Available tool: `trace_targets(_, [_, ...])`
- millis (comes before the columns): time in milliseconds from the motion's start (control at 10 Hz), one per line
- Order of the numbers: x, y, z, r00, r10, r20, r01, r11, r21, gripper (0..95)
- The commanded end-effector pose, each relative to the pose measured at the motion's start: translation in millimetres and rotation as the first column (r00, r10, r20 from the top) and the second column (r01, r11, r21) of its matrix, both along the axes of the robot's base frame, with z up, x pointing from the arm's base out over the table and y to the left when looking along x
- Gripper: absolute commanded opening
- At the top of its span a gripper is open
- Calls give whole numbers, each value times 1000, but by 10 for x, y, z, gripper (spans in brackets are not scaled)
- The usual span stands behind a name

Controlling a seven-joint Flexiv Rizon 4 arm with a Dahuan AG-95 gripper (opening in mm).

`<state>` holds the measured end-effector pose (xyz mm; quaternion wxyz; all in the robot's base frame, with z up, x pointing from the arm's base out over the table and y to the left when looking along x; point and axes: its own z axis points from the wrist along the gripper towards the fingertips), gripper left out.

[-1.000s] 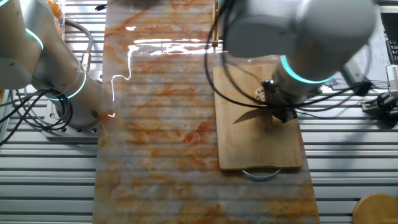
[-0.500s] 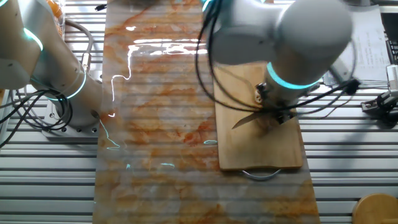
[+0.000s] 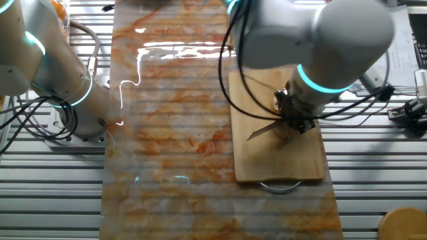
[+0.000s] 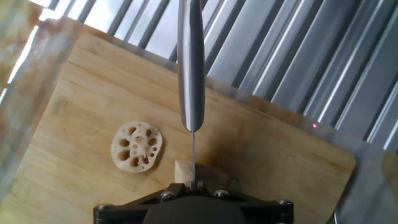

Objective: Slice the lotus root

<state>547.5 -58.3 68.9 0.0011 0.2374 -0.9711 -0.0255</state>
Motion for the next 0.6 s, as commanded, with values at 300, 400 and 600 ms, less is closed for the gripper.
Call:
trace_targets(300, [-136,-62,-269,997,-23,-79,20,999,-34,0])
trace_targets(400, [-208,-90,-332,996,-22,-83,18,999,-43,0])
trace_targets(600, [-248,-123,-336,993,-22,-112,17,999,-52,0])
